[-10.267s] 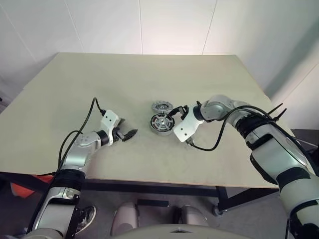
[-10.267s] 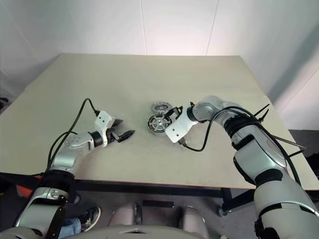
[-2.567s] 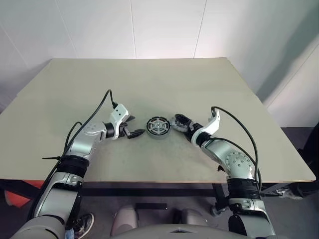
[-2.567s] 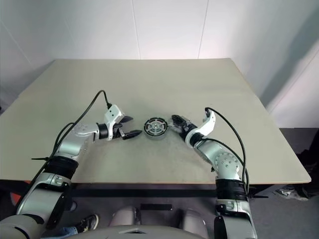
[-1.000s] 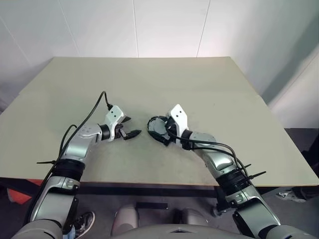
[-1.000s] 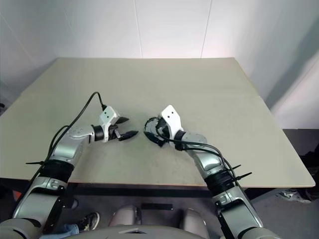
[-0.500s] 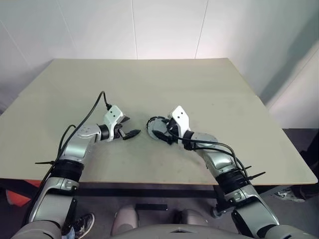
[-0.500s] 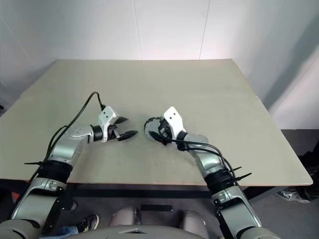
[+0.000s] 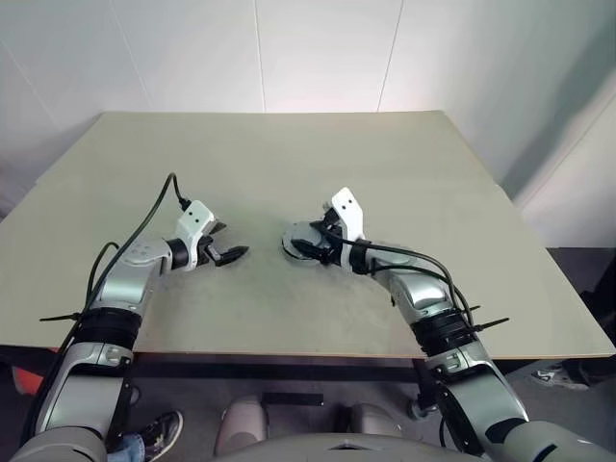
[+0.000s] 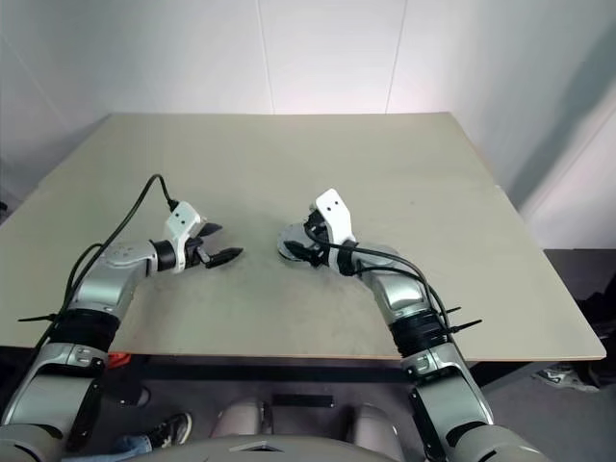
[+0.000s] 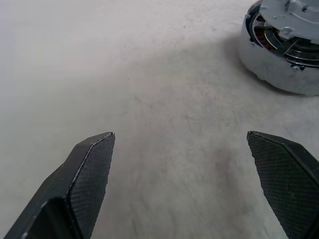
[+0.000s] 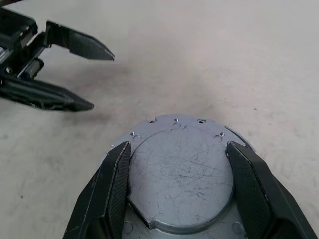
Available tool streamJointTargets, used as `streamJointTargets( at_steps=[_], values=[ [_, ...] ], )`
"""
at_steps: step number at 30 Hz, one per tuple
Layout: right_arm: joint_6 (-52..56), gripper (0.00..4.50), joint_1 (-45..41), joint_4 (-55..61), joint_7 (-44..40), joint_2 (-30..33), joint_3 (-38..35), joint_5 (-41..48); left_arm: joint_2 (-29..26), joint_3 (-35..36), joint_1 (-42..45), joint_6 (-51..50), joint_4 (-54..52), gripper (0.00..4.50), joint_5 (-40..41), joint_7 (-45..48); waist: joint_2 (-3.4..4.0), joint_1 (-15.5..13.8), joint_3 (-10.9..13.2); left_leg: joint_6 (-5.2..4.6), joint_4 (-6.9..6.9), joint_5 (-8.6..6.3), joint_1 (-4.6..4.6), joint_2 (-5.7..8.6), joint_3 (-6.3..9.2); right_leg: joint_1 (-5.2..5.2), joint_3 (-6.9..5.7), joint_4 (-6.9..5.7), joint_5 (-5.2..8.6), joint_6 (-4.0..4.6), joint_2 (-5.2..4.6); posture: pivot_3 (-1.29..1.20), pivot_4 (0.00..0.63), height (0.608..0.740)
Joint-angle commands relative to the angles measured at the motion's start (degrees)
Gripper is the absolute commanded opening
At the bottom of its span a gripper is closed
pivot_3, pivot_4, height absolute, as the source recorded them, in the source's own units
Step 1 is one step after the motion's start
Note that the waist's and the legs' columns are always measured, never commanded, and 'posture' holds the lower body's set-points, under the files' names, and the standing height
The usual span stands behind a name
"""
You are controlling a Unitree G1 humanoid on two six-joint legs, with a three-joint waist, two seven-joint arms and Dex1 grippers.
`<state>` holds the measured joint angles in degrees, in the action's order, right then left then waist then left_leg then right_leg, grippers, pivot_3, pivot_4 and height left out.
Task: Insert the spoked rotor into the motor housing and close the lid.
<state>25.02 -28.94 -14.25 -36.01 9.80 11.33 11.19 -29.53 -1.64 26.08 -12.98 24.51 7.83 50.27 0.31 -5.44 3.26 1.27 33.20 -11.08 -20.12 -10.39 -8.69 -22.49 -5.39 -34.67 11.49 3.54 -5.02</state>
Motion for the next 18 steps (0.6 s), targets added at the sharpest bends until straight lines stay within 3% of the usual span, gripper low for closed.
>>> streamJointTargets(
  at_steps=[1,18],
  values=[
    [-0.3,2.94,-1.4,0.8,0.0,-0.8,-1.0,0.6,0.0,0.8,0.3,0.6,-2.2,4.50,0.6,-0.4,0.00,0.0,0.0,0.02,0.00,0.01,-0.03,0.00,0.00,-0.03,0.00,0.00,0.00,0.00,0.00,0.00,0.000,0.740],
    [-5.5,2.94,-1.9,-8.5,5.2,-3.9,0.3,-5.4,0.5,-0.1,0.6,0.4,-2.4,4.50,0.4,-0.2,0.00,0.2,0.0,0.04,-0.04,0.02,0.38,-0.03,-0.03,0.23,0.09,-0.02,0.26,-0.38,0.06,0.00,0.000,0.740]
  ],
)
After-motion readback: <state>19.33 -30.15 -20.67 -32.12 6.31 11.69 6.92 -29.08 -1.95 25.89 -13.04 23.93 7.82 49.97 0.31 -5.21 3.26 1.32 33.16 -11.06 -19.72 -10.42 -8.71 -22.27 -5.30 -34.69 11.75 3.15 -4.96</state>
